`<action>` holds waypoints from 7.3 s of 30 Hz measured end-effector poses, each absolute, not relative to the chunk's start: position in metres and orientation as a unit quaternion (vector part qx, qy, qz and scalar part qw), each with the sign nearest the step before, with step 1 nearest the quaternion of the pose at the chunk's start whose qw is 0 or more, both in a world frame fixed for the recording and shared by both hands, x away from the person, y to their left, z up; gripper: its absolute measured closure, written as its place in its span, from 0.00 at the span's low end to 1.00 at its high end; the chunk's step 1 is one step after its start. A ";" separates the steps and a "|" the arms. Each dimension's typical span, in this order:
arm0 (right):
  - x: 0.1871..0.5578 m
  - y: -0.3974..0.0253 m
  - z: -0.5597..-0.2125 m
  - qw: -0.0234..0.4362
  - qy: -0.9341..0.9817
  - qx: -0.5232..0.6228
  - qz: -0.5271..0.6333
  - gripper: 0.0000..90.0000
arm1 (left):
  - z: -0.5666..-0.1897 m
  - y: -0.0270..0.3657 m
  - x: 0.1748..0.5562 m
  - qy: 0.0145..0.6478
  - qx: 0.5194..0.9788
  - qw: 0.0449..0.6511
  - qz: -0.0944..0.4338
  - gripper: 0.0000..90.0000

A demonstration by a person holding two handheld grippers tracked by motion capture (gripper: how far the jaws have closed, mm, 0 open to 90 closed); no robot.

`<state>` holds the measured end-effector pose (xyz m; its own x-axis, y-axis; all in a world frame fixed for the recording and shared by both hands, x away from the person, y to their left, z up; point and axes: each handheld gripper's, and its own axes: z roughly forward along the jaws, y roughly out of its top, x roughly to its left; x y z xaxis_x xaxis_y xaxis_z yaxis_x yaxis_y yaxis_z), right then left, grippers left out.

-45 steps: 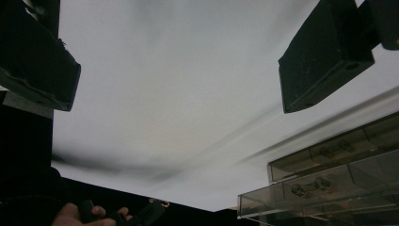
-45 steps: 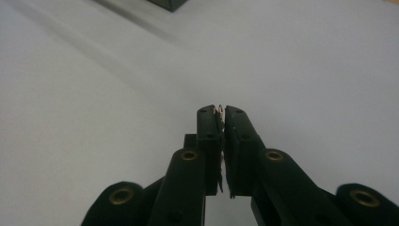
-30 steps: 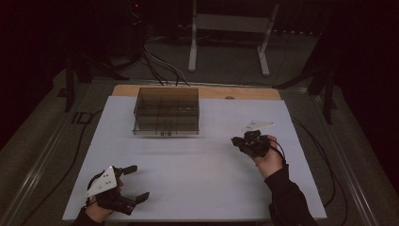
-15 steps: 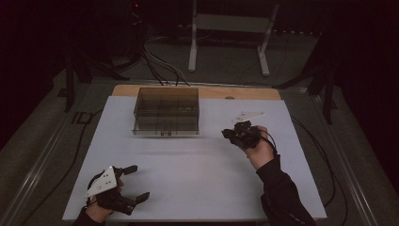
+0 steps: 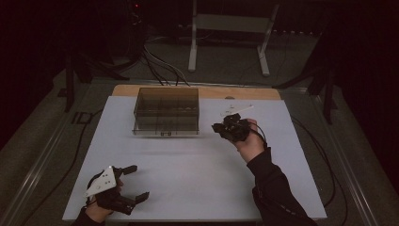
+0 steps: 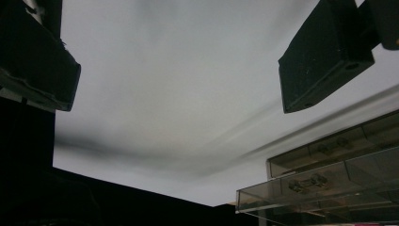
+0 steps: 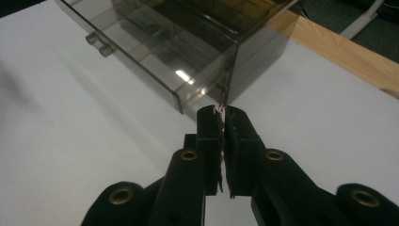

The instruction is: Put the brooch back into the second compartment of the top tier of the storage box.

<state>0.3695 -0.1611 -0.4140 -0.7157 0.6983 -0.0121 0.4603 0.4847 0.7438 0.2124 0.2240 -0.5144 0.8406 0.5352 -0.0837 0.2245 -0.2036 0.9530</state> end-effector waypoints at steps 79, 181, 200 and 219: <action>0.425 -0.003 -0.412 0.123 0.886 0.279 0.350 0.95 | -0.513 0.227 0.211 0.246 0.760 0.587 0.133 0.01; 0.355 -0.168 -0.427 0.162 0.832 0.317 0.426 0.00 | -0.514 0.225 0.211 0.246 0.764 0.582 0.133 0.01; 0.327 -0.193 -0.479 0.151 0.838 0.316 0.419 0.00 | -0.514 0.225 0.211 0.246 0.764 0.581 0.134 0.01; 0.292 -0.242 -0.506 0.153 0.825 0.339 0.425 0.00 | -0.514 0.225 0.211 0.245 0.766 0.579 0.134 0.01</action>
<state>0.2921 -0.2417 -0.5056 -0.7238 0.6891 0.0354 0.4289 0.4090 0.8055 0.2110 0.2251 -0.5141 0.8439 0.5307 -0.0783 0.2198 -0.2090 0.9529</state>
